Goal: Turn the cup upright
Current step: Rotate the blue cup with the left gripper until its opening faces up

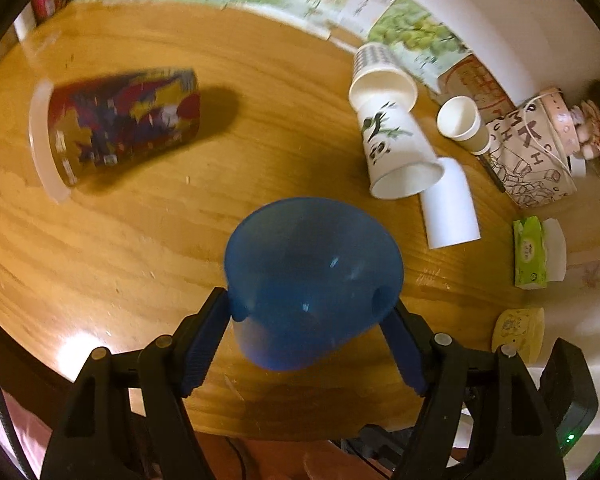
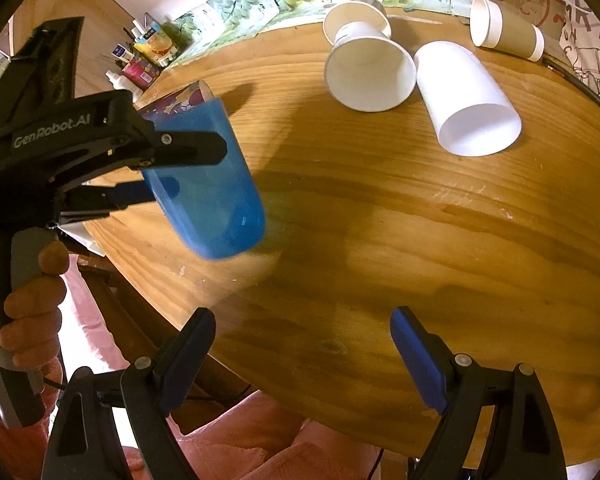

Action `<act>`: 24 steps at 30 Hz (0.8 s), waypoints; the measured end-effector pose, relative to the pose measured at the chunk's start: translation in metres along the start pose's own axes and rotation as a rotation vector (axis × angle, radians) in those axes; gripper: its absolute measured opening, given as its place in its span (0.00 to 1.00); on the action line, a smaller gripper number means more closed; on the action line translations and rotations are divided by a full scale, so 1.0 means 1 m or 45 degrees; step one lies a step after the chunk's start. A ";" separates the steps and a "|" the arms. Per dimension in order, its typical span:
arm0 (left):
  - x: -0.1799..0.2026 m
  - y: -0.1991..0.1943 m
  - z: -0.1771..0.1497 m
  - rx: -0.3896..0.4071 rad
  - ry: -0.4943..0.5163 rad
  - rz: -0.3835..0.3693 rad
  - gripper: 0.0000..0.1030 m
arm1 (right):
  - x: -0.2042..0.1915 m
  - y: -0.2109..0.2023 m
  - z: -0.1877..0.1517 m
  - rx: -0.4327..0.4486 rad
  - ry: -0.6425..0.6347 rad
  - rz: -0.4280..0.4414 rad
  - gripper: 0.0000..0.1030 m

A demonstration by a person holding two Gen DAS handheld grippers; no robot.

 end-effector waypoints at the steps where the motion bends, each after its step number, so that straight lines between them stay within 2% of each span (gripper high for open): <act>1: 0.001 -0.002 0.001 0.022 0.012 0.007 0.75 | 0.000 -0.001 -0.001 0.001 0.000 -0.002 0.87; 6: 0.001 -0.013 0.005 0.135 0.052 0.001 0.75 | -0.002 -0.002 -0.005 0.004 0.010 -0.019 0.87; 15: 0.005 -0.028 0.015 0.413 0.173 0.096 0.75 | -0.006 -0.001 -0.008 0.000 0.010 -0.066 0.87; 24: 0.006 -0.021 0.011 0.585 0.273 0.166 0.75 | -0.007 0.009 -0.014 -0.016 0.016 -0.115 0.87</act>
Point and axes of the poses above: each gripper's, at about its wrist camera, not at the fingertips, and y roughly the way its jaws point, x to its right, z to its top, the point moved 4 cm from there along y, roughly the way its jaws point, and after that the axes turned 15 degrees about -x, right-handed, at the moved point
